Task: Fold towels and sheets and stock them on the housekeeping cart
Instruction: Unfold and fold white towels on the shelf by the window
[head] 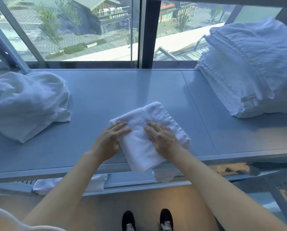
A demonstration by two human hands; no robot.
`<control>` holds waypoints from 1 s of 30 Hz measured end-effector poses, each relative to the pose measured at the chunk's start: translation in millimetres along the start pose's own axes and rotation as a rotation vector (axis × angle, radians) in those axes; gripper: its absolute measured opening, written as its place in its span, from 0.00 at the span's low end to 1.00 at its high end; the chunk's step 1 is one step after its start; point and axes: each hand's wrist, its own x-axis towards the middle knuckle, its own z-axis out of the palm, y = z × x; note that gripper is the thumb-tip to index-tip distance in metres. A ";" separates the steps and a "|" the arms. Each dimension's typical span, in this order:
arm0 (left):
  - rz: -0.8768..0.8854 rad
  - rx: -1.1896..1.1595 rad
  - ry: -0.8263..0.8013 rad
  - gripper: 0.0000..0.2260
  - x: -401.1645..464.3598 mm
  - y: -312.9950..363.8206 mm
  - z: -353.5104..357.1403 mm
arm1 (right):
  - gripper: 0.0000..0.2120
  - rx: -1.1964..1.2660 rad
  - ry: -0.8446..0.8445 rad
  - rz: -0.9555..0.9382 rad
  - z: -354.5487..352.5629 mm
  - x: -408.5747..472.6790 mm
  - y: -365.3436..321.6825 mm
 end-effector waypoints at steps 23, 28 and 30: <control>0.200 0.133 0.185 0.21 -6.3 68.5 45.8 | 0.30 -0.151 0.176 -0.079 -13.2 -68.3 71.5; 0.202 0.097 0.126 0.23 -22.3 64.9 52.5 | 0.32 -0.136 0.191 -0.101 -15.5 -84.2 89.0; 0.156 0.045 0.122 0.23 -25.0 61.5 54.4 | 0.34 -0.137 0.179 -0.108 -18.8 -88.8 90.9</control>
